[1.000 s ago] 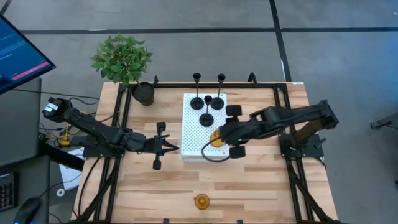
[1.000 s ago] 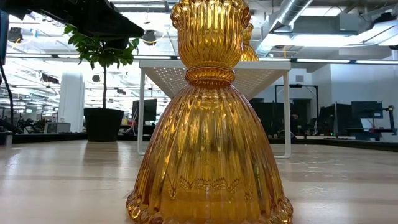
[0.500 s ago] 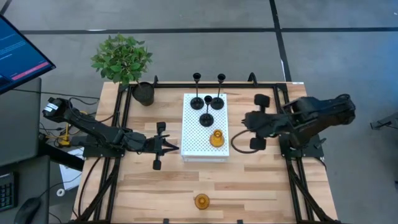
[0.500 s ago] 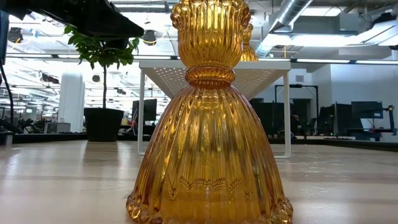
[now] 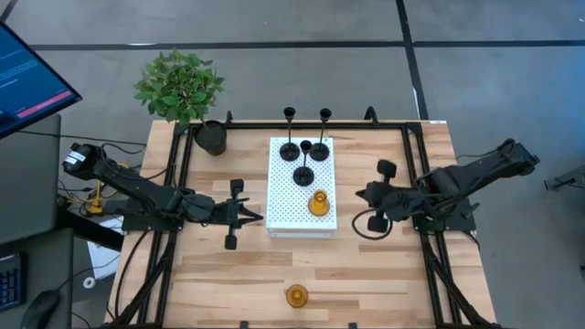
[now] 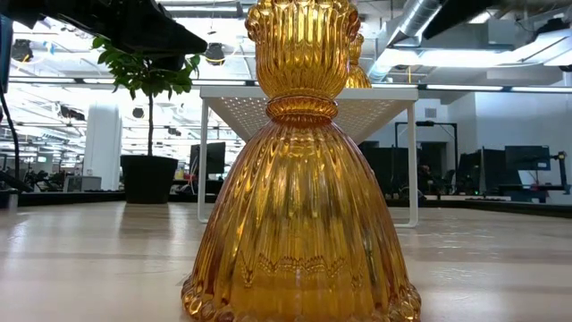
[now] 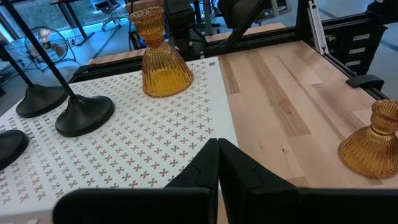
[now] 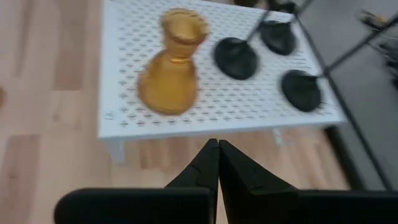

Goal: Pick & Place candle stick holders
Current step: Put the yellow glass candle holder on the shelf

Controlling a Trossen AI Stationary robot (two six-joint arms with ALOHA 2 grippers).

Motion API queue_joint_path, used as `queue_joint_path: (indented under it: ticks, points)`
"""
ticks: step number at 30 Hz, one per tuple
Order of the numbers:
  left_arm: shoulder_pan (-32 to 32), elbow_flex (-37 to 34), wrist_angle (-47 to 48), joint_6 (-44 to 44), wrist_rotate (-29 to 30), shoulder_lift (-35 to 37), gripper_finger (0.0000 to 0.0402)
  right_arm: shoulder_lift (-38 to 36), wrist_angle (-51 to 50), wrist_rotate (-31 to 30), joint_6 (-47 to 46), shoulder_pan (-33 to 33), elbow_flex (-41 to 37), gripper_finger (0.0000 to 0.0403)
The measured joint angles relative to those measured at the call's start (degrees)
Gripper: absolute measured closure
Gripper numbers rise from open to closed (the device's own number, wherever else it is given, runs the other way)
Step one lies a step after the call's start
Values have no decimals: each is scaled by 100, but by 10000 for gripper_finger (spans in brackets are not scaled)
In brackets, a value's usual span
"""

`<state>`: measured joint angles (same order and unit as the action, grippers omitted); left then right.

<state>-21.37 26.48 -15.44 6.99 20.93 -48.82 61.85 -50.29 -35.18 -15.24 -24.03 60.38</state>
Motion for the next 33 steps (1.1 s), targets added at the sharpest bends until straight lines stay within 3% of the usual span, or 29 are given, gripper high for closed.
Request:
queue_joint_path:
  ticks: [4, 8, 13, 18, 25, 33]
  points:
    - [0, 0, 0, 1, 0, 0, 396, -441, 1295, 427, 569, 56, -850, 402]
    - [0, 0, 0, -33, -25, 0, 396, -917, 2818, 1275, 1422, 201, -1660, 403]
    - [0, 0, -7, -288, -629, -17, 396, -1467, 4035, 1894, 1819, 515, -2555, 403]
    - [-15, -7, -201, -338, -857, -111, 396, -1795, 4601, 2036, 1804, 754, -3242, 403]
    - [-167, 21, -1375, -314, -900, -699, 396, -1877, 5016, 2036, 1626, 986, -3720, 403]
    - [-613, 828, -1338, -279, -450, -1683, 396, -1876, 5046, 2033, 1625, 1154, -3810, 403]
